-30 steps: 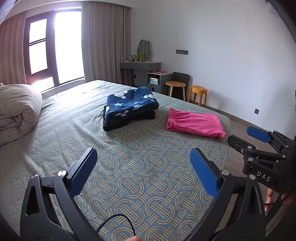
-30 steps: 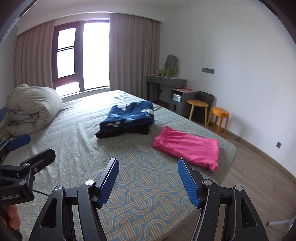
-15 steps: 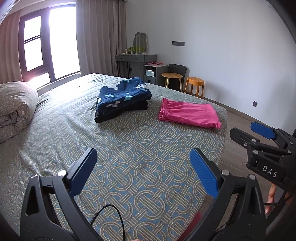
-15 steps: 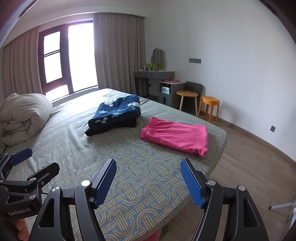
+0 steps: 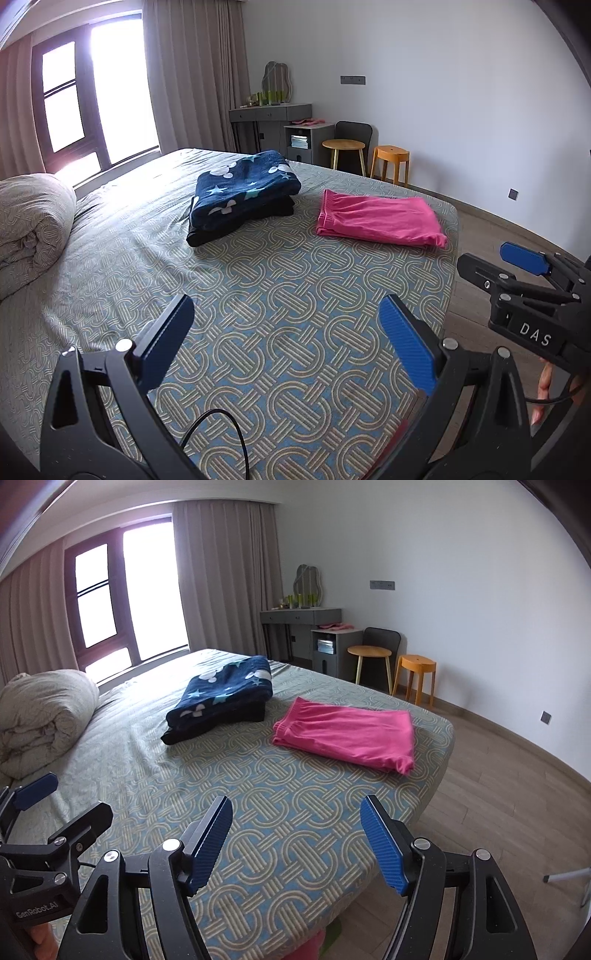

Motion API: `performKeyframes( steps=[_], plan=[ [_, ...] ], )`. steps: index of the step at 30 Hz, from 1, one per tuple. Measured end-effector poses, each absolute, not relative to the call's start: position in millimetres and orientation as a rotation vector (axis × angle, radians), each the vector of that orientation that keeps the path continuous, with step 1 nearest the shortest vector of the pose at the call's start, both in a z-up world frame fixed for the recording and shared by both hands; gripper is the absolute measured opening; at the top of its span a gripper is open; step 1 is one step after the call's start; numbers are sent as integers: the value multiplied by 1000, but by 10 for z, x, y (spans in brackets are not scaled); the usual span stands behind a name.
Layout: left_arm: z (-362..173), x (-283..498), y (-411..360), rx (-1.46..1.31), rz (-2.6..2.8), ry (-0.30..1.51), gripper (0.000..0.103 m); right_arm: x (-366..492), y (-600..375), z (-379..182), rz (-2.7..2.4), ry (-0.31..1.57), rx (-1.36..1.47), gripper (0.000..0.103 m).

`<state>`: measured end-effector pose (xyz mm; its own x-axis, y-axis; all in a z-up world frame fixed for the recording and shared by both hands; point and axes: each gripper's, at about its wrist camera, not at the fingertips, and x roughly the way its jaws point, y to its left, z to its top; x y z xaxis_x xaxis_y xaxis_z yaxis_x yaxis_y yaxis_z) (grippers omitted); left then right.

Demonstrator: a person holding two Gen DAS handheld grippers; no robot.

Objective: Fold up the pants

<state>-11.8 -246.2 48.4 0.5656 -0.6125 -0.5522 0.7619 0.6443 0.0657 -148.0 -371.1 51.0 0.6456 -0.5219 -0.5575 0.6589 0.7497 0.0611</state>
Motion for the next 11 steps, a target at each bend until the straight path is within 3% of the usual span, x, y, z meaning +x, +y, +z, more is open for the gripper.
performKeyframes(
  steps=[11],
  plan=[
    [466, -99, -2441, 312, -822, 531, 100, -1461, -3729, 484, -684, 554, 270, 73]
  ],
)
